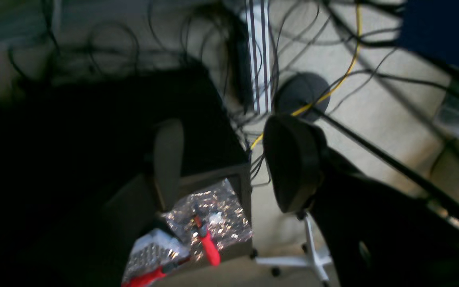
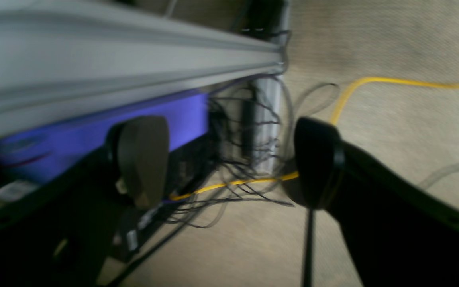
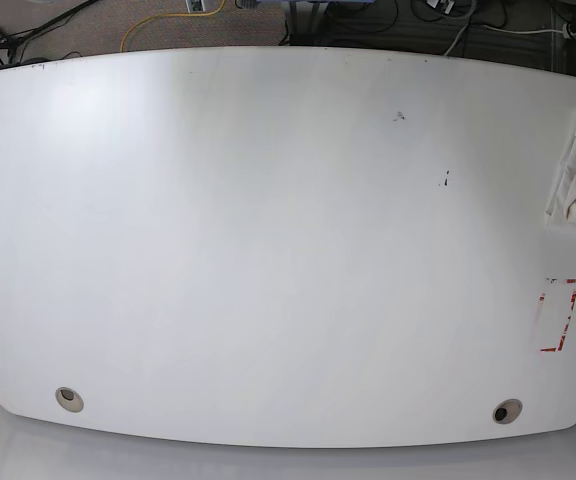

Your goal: Fold the T-shirt properly

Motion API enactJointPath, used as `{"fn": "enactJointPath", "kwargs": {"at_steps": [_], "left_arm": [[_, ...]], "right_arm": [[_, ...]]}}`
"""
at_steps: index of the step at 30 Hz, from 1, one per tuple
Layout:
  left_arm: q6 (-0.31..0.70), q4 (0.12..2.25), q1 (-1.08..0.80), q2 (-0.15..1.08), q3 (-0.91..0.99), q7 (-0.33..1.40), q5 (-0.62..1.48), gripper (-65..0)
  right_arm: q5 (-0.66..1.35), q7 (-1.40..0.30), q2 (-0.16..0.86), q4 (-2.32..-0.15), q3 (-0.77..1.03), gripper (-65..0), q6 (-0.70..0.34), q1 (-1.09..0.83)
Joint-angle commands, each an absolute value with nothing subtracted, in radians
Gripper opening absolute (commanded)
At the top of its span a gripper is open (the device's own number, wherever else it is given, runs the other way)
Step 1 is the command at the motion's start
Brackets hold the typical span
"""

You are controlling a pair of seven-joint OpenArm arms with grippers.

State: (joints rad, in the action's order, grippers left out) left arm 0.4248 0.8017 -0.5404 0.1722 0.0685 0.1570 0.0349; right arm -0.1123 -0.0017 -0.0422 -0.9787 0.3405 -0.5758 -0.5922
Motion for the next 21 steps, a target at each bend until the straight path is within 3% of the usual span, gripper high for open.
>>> {"fn": "enactJointPath", "kwargs": {"at_steps": [1,10,21], "left_arm": [[0.429,0.7,-0.478,0.179,0.07,0.14,0.039,-32.6],[0.424,0.452,-0.309,0.179,0.039,0.128,0.039,-32.2],[0.205,0.213,-0.148,0.147,-0.071,0.036,0.042,-32.1]], "right_arm": [[-0.127,0.01,-0.024,-0.88,0.343,-18.4,-0.544,-0.553],[-0.179,0.01,0.005,-0.645,0.344,-18.4,-0.476,-0.407],[-0.268,0.01,0.047,-0.406,0.343,-17.6,-0.374,-0.239]]}}
